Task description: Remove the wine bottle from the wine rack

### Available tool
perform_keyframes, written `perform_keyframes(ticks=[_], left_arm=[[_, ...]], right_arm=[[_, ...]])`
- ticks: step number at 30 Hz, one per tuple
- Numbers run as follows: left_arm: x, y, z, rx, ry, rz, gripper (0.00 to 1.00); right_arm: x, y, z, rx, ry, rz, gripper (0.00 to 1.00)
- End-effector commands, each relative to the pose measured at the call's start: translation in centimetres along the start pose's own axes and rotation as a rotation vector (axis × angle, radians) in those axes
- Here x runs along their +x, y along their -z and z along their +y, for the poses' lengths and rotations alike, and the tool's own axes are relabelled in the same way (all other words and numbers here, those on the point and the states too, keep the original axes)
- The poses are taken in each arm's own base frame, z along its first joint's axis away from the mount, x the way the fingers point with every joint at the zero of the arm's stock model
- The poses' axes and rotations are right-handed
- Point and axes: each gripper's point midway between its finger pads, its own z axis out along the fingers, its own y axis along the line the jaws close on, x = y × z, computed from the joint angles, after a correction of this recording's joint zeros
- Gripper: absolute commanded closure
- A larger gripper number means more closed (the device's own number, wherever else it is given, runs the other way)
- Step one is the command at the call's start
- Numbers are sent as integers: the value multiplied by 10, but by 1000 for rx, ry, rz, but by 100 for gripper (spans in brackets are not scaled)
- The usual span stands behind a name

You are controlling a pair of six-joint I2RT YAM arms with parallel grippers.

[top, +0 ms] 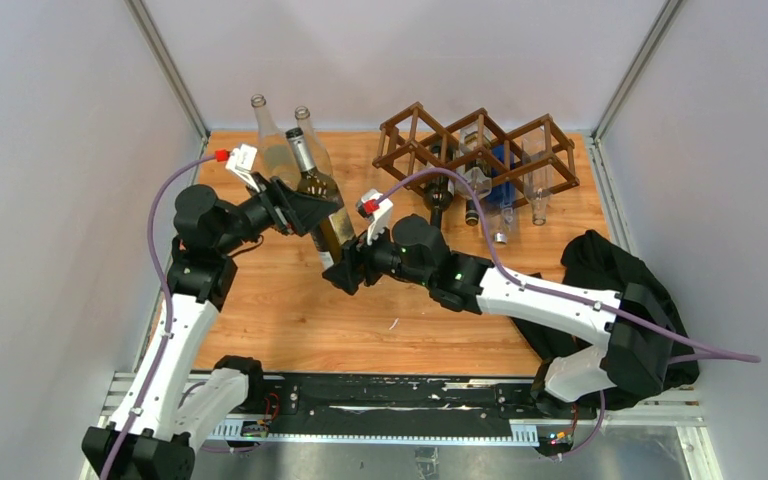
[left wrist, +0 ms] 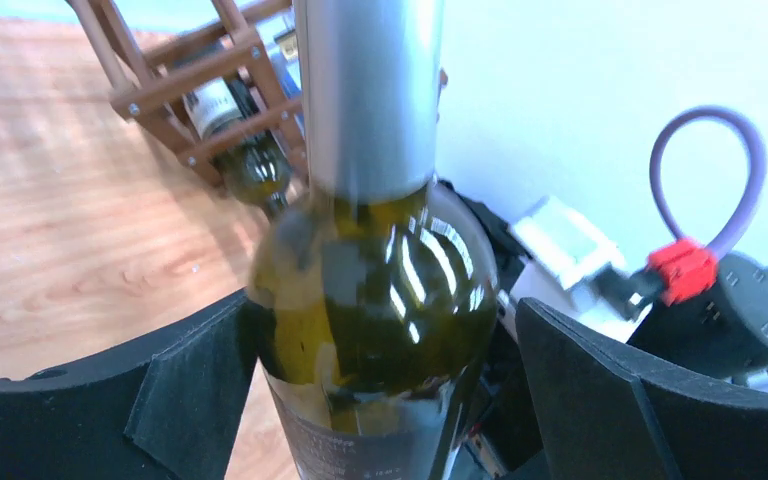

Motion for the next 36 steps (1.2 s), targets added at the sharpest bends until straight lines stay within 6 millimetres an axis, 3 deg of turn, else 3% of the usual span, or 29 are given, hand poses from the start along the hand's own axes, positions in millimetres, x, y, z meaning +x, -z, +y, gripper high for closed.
perform_keyframes(ticks=[1,6,10,18,19,21,23,24,28,30,36], left_arm=[[-42,3,-18,53,-77,-94,2],[-53,-1,-12,52,-86,-116,12],[-53,-4,-6,57,-95,-116,26],[-47,-5,16,-8,-113,-94,79],[-46,-5,20,-27,-129,-88,86],[-48,-5,30,-76,-195,-74,97],[-49,-4,43,-129,-246,-56,100],[-52,-4,49,-153,-273,-56,100],[-75,-4,72,-232,-352,-79,100],[-97,3,90,-291,-387,-120,100],[-128,9,120,-358,-515,-183,100]], right_arm=[[1,15,-1,25,63,-16,100],[9,19,2,19,86,-3,100],[11,20,8,8,112,8,100],[10,19,11,0,114,6,99],[11,19,11,2,112,15,88],[13,18,9,19,99,35,46],[16,21,-1,78,77,57,13],[19,23,-7,110,71,69,8],[40,38,-20,173,53,140,5],[50,48,-23,184,37,163,4],[71,95,-37,260,-35,193,3]])
